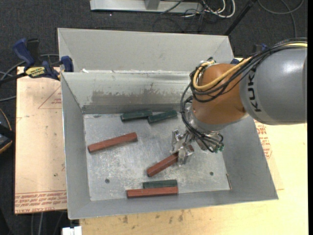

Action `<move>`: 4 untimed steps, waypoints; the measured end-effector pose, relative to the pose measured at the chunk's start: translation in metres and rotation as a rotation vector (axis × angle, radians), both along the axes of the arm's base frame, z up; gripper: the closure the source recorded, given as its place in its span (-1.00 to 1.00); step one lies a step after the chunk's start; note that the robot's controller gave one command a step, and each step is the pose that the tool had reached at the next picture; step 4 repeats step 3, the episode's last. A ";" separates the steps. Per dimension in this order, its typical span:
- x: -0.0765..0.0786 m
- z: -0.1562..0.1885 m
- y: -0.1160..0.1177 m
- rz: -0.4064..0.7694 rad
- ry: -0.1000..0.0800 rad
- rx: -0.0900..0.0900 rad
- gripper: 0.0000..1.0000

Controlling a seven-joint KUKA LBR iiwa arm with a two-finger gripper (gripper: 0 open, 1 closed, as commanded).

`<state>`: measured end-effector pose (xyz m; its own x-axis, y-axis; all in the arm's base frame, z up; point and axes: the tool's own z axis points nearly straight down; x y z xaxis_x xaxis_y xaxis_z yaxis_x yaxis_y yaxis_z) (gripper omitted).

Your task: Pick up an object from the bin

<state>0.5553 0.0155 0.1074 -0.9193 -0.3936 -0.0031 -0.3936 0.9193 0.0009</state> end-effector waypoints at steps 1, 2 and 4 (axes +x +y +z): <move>0.000 0.012 0.000 0.003 -0.001 0.000 1.00; 0.001 0.021 0.000 0.003 -0.002 -0.001 1.00; 0.001 0.027 0.000 0.002 -0.001 -0.001 1.00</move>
Offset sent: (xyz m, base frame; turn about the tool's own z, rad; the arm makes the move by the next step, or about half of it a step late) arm 0.0001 0.0001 0.0165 0.0000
